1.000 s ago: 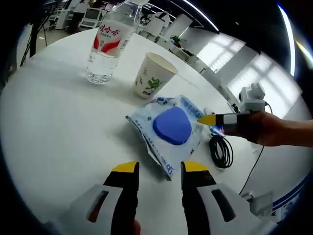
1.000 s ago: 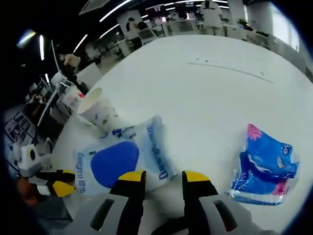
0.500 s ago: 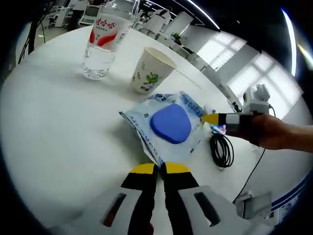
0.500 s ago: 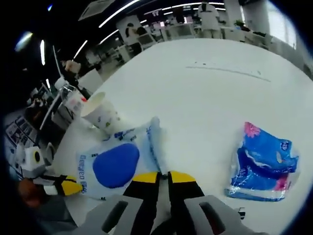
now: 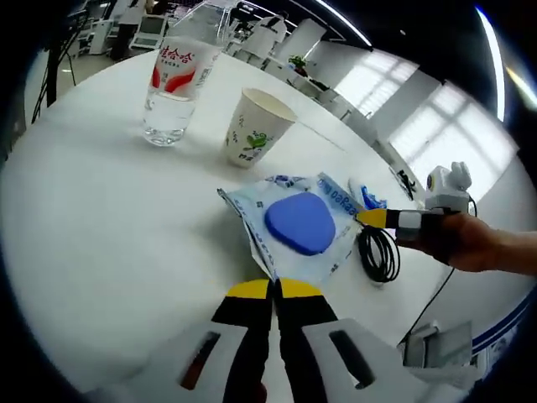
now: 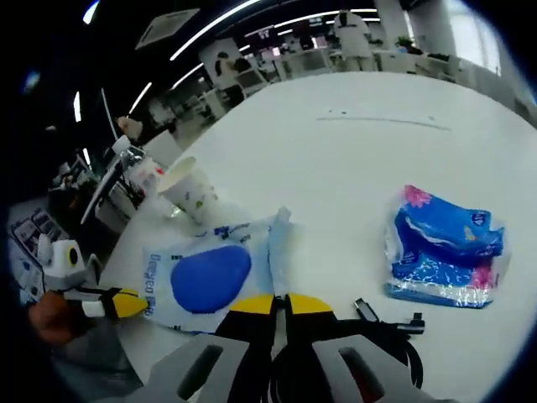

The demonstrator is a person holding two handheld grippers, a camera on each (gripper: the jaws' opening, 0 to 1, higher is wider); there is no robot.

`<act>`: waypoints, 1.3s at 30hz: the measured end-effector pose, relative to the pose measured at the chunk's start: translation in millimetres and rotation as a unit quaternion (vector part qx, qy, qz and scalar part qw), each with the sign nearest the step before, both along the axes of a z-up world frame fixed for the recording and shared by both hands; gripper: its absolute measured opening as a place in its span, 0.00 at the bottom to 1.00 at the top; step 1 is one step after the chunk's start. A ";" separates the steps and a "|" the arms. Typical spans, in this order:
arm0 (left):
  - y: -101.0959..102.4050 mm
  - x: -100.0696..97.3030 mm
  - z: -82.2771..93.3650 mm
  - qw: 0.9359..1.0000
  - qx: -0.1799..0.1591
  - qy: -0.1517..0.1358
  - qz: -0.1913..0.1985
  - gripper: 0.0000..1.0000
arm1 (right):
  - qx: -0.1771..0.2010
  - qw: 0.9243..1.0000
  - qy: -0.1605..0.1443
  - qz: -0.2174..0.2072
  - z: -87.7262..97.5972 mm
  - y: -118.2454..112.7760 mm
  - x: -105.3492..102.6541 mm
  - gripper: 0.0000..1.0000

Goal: Arrange the tabletop items into an orderly group along one side of the table until the central work area is clear of visible clutter.

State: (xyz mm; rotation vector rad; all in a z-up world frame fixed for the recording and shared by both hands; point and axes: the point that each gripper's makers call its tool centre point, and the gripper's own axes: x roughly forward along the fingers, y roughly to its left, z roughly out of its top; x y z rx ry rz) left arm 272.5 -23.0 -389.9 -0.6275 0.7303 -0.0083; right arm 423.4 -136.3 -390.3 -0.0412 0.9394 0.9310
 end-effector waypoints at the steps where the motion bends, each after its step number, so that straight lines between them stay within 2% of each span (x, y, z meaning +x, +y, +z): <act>1: -0.2 -0.8 1.0 1.000 0.002 0.000 0.000 0.00 | 0.001 1.000 0.000 0.000 0.5 -0.5 -1.5 0.00; 7: 2.0 -4.3 4.4 1.000 0.003 -0.002 0.006 0.00 | 0.010 1.000 -0.001 -0.008 1.2 -5.3 -8.0 0.00; 10: 8.3 -5.6 10.6 1.000 -0.008 -0.010 0.023 0.00 | 0.021 1.000 -0.003 -0.022 9.4 -9.7 -18.6 0.00; 13: 20.7 -7.5 14.9 0.999 0.001 -0.016 0.031 0.00 | 0.030 0.999 -0.008 -0.020 11.2 -10.0 -34.8 0.00; 16: 29.8 -11.1 15.5 0.998 -0.016 -0.015 0.057 0.00 | 0.037 0.999 0.006 -0.027 9.6 -12.1 -59.7 0.00; 18: 35.4 -11.3 13.9 0.998 -0.013 -0.020 0.059 0.00 | 0.055 0.997 0.021 -0.055 6.9 -12.5 -67.2 0.00; 19: 37.0 -11.0 12.6 0.998 -0.012 -0.019 0.061 0.00 | 0.056 0.996 0.025 -0.057 4.8 -12.9 -70.9 0.00; 20: 39.5 -12.0 10.9 0.998 -0.010 -0.018 0.063 0.00 | 0.054 0.996 0.024 -0.060 12.0 -14.9 -78.5 0.00; 23: 43.3 -14.2 10.1 0.998 -0.007 -0.018 0.067 0.00 | 0.055 0.996 0.031 -0.064 6.1 -14.9 -82.4 0.00; 24: 44.2 -15.5 9.8 0.998 -0.005 -0.017 0.067 0.00 | 0.057 0.996 0.032 -0.064 11.2 -12.3 -93.6 0.00; 27: 49.1 -18.6 4.7 0.997 0.002 -0.011 0.070 0.00 | 0.059 0.996 0.036 -0.055 10.3 -8.4 -110.6 0.01; 29: 48.8 -21.5 0.4 0.998 0.002 -0.003 0.070 0.01 | 0.055 0.996 0.040 -0.059 2.0 -14.2 -104.4 0.02; 32: 47.6 -23.2 -1.6 0.998 0.004 0.001 0.067 0.03 | 0.065 0.993 0.052 -0.082 2.3 -15.9 -107.5 0.02; 34: 45.8 -23.9 -0.2 0.998 -0.010 0.005 0.067 0.08 | 0.069 0.993 0.052 -0.075 1.2 -13.9 -108.7 0.03; 36: 45.2 -22.6 1.1 0.998 -0.014 0.002 0.058 0.18 | 0.059 0.995 0.050 -0.055 -1.3 -15.9 -111.5 0.09; 39: 50.7 -23.7 0.0 0.999 0.017 0.002 0.032 0.20 | 0.054 0.997 0.040 -0.047 0.7 -21.7 -108.7 0.19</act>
